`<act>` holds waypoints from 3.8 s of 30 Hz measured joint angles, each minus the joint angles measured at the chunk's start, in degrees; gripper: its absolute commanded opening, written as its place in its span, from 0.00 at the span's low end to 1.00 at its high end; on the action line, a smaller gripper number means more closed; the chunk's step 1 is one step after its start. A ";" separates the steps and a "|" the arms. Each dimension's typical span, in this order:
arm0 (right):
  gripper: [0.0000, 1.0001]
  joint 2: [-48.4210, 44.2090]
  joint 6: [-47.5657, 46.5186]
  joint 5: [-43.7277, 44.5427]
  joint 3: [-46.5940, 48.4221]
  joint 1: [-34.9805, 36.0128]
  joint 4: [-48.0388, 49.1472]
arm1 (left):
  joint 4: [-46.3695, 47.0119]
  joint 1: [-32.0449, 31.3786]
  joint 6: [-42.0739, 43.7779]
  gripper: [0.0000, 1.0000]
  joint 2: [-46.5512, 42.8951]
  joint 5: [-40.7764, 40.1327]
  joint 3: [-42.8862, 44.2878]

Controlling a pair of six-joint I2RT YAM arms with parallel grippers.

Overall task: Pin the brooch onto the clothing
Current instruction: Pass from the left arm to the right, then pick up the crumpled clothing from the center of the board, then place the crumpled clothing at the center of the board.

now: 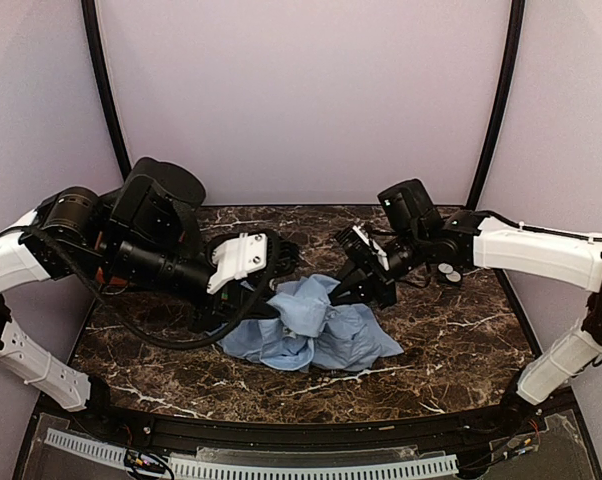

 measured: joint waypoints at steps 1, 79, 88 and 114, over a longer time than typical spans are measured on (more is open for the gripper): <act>0.00 -1.05 0.31 1.68 -0.46 0.00 0.79 | 0.52 0.00 -0.07 0.76 -0.42 -0.59 -0.42; 0.00 -26.38 21.92 73.75 -9.07 -5.51 17.03 | 74.40 8.37 -9.25 0.04 31.69 -24.98 -29.94; 0.00 -27.78 20.22 74.01 -8.20 -5.77 15.67 | 65.46 8.98 -10.91 0.01 25.22 -23.56 -28.24; 0.00 -36.92 17.90 48.33 5.92 -4.37 -0.81 | 29.44 -4.50 -5.73 0.01 -17.25 -26.05 -10.95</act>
